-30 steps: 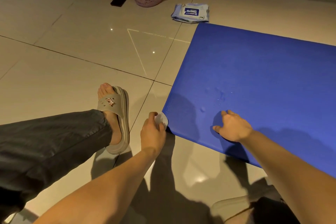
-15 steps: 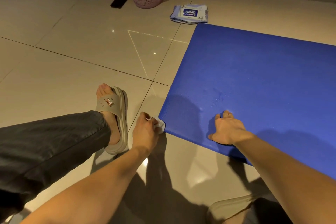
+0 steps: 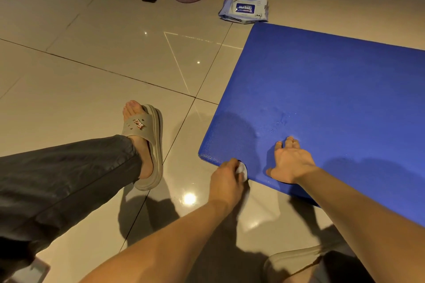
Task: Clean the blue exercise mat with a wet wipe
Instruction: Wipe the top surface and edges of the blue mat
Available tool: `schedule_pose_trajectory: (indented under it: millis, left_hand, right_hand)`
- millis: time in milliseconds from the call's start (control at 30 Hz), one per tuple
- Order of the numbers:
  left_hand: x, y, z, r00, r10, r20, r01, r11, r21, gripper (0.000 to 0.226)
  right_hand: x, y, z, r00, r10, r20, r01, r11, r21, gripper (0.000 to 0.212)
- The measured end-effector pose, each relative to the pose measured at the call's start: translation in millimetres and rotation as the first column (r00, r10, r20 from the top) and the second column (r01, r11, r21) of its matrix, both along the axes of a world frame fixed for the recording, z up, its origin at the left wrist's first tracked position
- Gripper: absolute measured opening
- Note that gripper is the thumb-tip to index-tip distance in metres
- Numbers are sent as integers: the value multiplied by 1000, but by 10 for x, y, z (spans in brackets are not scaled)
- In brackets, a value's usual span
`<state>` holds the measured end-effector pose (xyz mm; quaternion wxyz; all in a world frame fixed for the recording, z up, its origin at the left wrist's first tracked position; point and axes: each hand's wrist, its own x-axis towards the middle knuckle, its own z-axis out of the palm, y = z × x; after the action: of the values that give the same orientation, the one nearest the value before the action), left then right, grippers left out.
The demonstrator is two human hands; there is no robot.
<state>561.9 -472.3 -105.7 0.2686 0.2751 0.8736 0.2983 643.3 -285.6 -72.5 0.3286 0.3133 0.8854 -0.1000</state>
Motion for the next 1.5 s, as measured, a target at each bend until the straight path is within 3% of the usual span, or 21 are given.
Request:
schedule_pose_trajectory:
  millis: [100, 233, 300, 400, 567, 767, 833, 933, 1033, 1167, 1267, 1367, 1500]
  left_hand:
    - [-128, -30, -26, 999, -11, -51, 11, 1000, -6, 5]
    - [-694, -187, 38, 958, 247, -144, -257, 965, -49, 14]
    - [-854, -257, 48, 951, 260, -169, -276, 958, -75, 13]
    - [-742, -230, 23, 978, 168, -123, -174, 984, -43, 2]
    - [-79, 94, -41, 998, -47, -31, 48, 998, 40, 14]
    - [-56, 183, -42, 962, -232, -141, 231, 973, -27, 11]
    - [-271, 92, -41, 975, -137, -174, 131, 990, -46, 9]
    - [-701, -88, -32, 971, 149, -189, -163, 985, -61, 7]
    - [-898, -190, 7, 948, 235, -215, -262, 960, -104, 8]
    - [-505, -29, 42, 985, 154, -72, -155, 988, -8, 13]
    - [-43, 175, -34, 998, -18, 59, 16, 999, 32, 20]
    - [114, 288, -50, 988, -144, 54, 144, 990, -1, 12]
    - [-259, 241, 16, 997, -66, -29, 65, 998, -19, 7]
  right_hand:
    - [-19, 6, 2, 1000, -4, -2, 4, 1000, -7, 101]
    - [-29, -12, 0, 1000, -17, 3, 17, 1000, -9, 99]
    - [-21, -24, -2, 1000, -12, 6, 12, 1000, 3, 98]
    - [-17, -32, -2, 1000, -6, 7, 6, 1000, 9, 97]
    - [-19, -19, 24, 1000, -6, 17, 7, 1000, -13, 98]
    - [-14, -9, 44, 1000, -13, 12, 13, 999, -34, 97]
    - [-16, -15, 51, 1000, -20, 6, 20, 999, -36, 97]
    - [-10, -17, 51, 1000, -29, -1, 29, 999, -41, 96]
    - [0, -15, 41, 1000, -29, -5, 28, 999, -33, 95]
    - [-18, -27, 38, 999, -32, -2, 32, 999, -32, 95]
    - [-22, -24, 37, 999, -33, -1, 33, 999, -33, 96]
    - [-16, -20, 32, 999, -34, 0, 34, 999, -41, 96]
    - [-18, -16, 32, 1000, -31, 5, 31, 999, -42, 93]
